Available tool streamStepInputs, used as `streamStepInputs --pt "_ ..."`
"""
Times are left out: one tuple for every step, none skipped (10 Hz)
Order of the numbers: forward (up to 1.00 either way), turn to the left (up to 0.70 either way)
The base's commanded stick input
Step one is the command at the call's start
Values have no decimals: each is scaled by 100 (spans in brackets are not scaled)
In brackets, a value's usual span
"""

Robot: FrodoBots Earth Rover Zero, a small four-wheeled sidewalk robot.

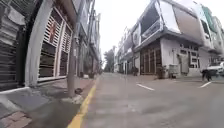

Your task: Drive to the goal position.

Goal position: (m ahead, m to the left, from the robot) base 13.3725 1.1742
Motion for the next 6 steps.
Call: streamStepInputs --pt "48 0" --pt "48 0" --pt "48 0" --pt "48 0" --pt "48 0" --pt "48 0"
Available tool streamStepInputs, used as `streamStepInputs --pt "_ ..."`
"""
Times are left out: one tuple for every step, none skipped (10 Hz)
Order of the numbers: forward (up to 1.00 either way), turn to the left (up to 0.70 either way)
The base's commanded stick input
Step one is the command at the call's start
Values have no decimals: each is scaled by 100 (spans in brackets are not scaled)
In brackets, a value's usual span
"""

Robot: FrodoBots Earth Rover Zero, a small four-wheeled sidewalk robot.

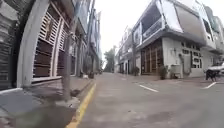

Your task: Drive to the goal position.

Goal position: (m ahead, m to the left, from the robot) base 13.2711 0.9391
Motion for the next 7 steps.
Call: streamStepInputs --pt "48 0" --pt "48 0" --pt "48 0" --pt "48 0" --pt "48 0" --pt "48 0" --pt "48 0"
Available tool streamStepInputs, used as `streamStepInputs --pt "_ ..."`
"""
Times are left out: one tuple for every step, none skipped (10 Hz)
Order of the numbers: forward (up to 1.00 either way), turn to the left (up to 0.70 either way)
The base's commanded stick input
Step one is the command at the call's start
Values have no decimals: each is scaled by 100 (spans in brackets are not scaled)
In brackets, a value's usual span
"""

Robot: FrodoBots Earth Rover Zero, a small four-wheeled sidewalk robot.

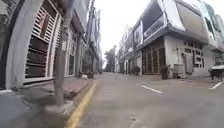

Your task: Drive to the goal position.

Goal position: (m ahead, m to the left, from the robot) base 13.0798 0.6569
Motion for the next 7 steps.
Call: streamStepInputs --pt "48 0" --pt "48 0" --pt "48 0" --pt "48 0" --pt "48 21" --pt "48 45" --pt "48 23"
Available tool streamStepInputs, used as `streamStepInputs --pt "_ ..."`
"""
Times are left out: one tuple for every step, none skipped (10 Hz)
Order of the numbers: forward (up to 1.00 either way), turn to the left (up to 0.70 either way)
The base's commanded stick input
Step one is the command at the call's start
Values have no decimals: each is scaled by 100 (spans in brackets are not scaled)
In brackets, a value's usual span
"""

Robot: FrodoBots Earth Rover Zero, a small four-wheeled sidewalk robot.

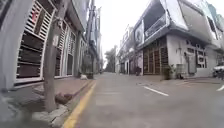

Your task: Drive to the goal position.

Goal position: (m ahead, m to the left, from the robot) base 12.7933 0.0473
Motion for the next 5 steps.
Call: streamStepInputs --pt "48 0" --pt "48 0" --pt "48 0" --pt "48 0" --pt "48 0"
